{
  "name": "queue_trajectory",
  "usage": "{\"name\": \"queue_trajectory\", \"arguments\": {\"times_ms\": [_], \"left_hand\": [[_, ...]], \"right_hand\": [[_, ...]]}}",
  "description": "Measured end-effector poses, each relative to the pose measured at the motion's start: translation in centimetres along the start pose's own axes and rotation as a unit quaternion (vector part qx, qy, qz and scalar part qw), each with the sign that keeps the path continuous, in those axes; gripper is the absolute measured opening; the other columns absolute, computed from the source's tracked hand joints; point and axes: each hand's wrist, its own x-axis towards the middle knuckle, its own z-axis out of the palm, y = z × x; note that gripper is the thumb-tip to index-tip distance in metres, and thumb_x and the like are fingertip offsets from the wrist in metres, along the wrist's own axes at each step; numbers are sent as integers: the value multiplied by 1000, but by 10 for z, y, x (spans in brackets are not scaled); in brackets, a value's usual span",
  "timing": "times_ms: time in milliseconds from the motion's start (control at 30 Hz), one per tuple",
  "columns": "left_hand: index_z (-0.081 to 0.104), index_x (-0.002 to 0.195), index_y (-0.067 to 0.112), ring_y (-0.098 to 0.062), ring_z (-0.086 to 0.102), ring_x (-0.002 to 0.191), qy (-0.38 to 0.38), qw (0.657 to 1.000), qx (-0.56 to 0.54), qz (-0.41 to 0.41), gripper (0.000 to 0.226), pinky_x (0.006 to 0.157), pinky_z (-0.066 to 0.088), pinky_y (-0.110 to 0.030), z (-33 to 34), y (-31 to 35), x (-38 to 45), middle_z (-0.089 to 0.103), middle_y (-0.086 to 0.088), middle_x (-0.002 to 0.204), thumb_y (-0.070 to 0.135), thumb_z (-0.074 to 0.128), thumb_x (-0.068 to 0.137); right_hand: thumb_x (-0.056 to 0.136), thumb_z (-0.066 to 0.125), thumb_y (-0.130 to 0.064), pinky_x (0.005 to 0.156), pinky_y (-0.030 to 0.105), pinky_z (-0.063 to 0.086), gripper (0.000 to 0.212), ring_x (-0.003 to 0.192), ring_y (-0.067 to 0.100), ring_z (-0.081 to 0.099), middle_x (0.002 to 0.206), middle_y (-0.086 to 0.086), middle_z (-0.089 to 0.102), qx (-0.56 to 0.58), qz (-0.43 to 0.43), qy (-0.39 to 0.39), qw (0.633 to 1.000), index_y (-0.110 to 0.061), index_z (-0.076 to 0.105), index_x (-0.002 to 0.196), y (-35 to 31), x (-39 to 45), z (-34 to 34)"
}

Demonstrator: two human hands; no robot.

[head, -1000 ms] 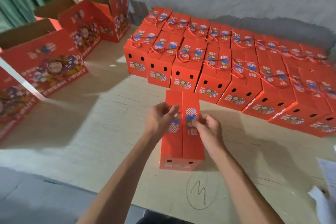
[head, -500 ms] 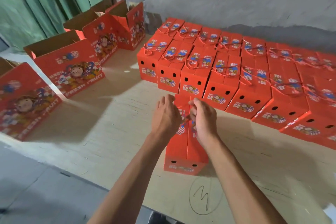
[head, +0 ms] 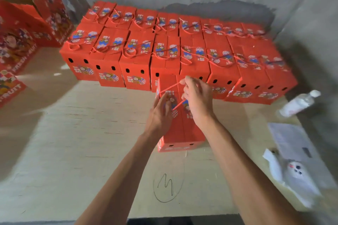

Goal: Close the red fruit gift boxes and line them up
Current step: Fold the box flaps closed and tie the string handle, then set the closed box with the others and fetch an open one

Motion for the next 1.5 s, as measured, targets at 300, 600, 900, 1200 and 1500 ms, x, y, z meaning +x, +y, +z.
{"name": "queue_trajectory", "arguments": {"times_ms": [300, 600, 900, 1200, 1500], "left_hand": [[42, 154, 15, -24, 34, 148, -75, 996, -39, 40, 47, 118, 31, -29, 160, 84, 31, 40, -8, 158, 13, 38, 108], [34, 156, 14, -37, 43, 138, -122, 990, -59, -30, 47, 112, 37, -43, 287, 152, 39, 35, -13, 156, 25, 36, 110], [23, 160, 15, -33, 18, 154, -152, 986, -20, -73, 54, 120, 24, -41, 343, 173, 48, 8, -12, 171, 37, 30, 111], [15, 161, 13, -46, 28, 147, -171, 983, 17, -72, 63, 115, 36, -54, 343, 177, 49, 1, -17, 169, 13, 42, 104], [24, 160, 19, -36, 28, 151, -157, 981, -10, -115, 71, 117, 38, -45, 321, 179, 52, 5, -8, 170, -1, 45, 96]], "right_hand": [[95, 58, -29, 58, 32, 42, 28, 49, 5, 46, 52, -18, 51, -60, -41, 54, 996, -22, 73, 72, -15, 60, -163], [101, 59, -29, 51, 20, 44, 31, 53, 10, 54, 57, -17, 61, -99, -8, 114, 989, -24, 71, 73, -10, 101, -284], [92, 61, -31, 49, 20, 41, 31, 51, 11, 53, 58, -7, 60, -88, 11, 140, 986, -27, 68, 62, 5, 128, -338], [80, 59, -31, 47, 25, 44, 29, 41, 11, 52, 46, -11, 51, -85, 58, 150, 983, -21, 62, 53, 14, 138, -338], [80, 54, -27, 50, 29, 42, 36, 53, 18, 34, 57, 6, 30, -58, 39, 136, 988, -11, 33, 57, 13, 132, -319]]}}
